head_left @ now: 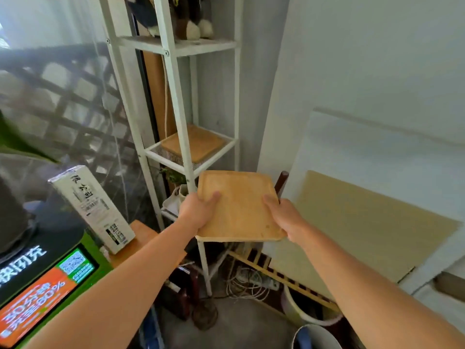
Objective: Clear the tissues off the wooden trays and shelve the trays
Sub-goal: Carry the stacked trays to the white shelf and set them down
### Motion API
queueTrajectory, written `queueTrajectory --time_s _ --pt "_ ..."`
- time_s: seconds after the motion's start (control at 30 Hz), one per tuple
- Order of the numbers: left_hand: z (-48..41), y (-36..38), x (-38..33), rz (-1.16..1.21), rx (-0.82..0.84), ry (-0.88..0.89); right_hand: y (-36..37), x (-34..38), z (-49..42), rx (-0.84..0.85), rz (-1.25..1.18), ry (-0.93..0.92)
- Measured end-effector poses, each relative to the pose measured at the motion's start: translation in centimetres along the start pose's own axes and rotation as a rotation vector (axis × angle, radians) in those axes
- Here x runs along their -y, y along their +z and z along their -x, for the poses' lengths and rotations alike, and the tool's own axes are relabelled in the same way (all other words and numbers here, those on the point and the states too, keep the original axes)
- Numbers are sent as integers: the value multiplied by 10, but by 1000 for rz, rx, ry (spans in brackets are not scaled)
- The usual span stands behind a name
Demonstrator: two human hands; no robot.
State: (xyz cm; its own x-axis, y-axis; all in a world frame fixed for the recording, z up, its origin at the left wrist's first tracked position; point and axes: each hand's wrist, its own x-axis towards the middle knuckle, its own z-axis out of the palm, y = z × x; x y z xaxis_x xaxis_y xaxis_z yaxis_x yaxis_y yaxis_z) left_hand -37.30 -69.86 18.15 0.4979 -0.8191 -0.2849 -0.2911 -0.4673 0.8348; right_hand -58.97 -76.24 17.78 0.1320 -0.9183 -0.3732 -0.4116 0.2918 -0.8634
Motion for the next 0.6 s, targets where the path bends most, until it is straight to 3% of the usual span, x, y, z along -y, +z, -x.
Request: queueTrajectory --time_s 0.2,0.37,0.6 --pt "-95 16 -58 167 -110 -63 -16 72 -129 80 115 -94" --pt "-171 30 -103 334 -214 -153 -23 139 -247 261 203 -149" --pt "-231 29 -116 551 -511 -170 30 208 -357 458 280 -232"
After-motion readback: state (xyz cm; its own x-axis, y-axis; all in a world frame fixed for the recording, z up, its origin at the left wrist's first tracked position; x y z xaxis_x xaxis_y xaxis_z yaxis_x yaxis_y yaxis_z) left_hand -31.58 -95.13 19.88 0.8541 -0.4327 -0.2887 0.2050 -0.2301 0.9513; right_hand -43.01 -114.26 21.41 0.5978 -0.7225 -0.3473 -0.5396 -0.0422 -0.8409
